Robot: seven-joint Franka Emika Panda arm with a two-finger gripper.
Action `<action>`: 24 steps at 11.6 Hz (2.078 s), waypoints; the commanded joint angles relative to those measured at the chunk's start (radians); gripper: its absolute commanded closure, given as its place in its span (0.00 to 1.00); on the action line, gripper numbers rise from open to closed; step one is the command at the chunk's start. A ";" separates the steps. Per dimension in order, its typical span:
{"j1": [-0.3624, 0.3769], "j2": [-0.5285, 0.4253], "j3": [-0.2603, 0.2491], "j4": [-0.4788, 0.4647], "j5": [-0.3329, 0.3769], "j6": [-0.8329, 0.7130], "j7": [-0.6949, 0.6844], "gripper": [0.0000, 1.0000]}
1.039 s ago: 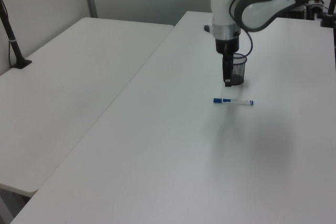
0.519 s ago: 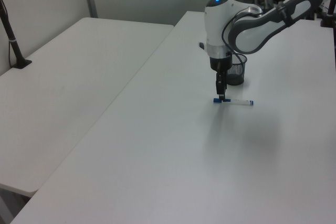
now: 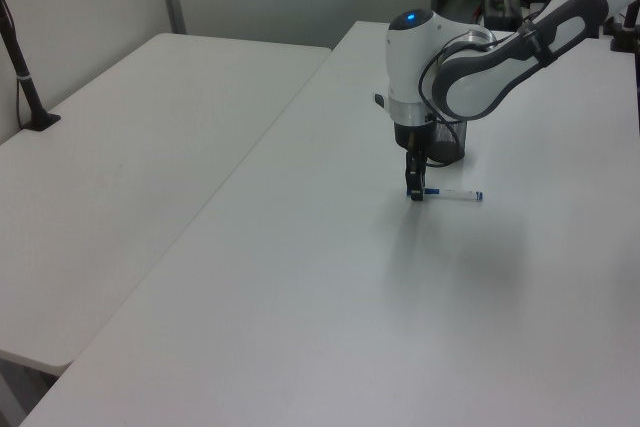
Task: Insert the marker
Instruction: 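Close the gripper on the marker and lift it upright, then carry the upright marker over the black mesh cup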
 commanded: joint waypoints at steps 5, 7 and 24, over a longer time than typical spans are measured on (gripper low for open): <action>0.014 0.014 -0.003 -0.004 -0.033 0.019 0.046 0.62; 0.015 0.014 -0.003 -0.002 -0.033 0.018 0.047 0.80; -0.167 -0.286 -0.007 -0.009 -0.020 0.120 0.090 0.91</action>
